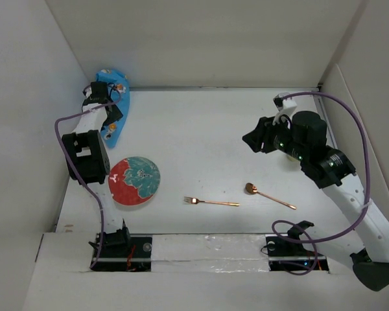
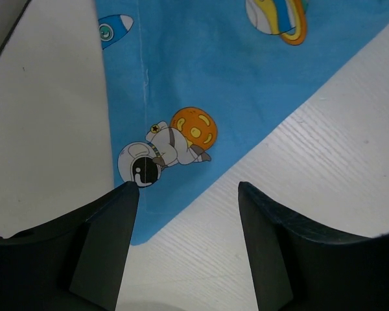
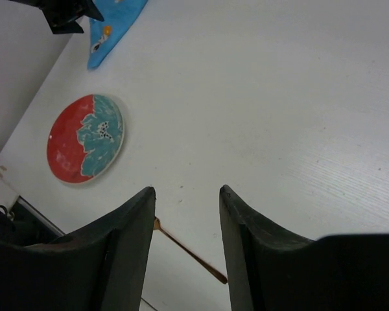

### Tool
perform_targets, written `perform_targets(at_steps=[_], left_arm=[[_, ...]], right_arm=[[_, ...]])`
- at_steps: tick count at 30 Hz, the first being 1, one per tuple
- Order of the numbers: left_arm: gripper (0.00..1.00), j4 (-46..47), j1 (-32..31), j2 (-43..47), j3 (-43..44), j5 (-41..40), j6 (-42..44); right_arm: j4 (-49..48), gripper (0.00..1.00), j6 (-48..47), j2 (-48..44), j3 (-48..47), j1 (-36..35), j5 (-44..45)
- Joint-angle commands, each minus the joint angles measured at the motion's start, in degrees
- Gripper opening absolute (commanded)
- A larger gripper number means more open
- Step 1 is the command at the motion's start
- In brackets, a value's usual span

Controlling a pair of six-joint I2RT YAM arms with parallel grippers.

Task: Set the dinner table for one person

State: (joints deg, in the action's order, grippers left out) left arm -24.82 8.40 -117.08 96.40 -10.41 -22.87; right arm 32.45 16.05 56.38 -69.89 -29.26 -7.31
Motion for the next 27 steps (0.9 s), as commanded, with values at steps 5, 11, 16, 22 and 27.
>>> perform_targets(at_steps=[5,11,16,22,27], left_arm=[[0.62,-2.43,1.18,-1.58,-1.12,2.15,2.30],[0.63,-1.02,0.04,-2.01,-4.29,4.35,5.12],[0.54,-1.64,-1.19,-4.12,-3.77,2.77,4.94],[0.16,-2.60,-1.20,-7.11,-1.75,0.22,4.94],[0.00,-3.75,-1.20,-6.68,0.54,0.57,5.47]], right_arm=[[-3.97,0.52,0.38,1.71,-0.16,-1.59,-1.31],[-5.81,0.52,1.70,3.38,0.63,-4.32,-1.04],[-5.99,0.52,1.79,4.79,0.02,-7.65,0.28],[-5.82,0.52,1.88,4.71,-0.16,-8.71,1.42],[-5.46,0.53,1.53,4.53,-0.34,-8.71,3.27]])
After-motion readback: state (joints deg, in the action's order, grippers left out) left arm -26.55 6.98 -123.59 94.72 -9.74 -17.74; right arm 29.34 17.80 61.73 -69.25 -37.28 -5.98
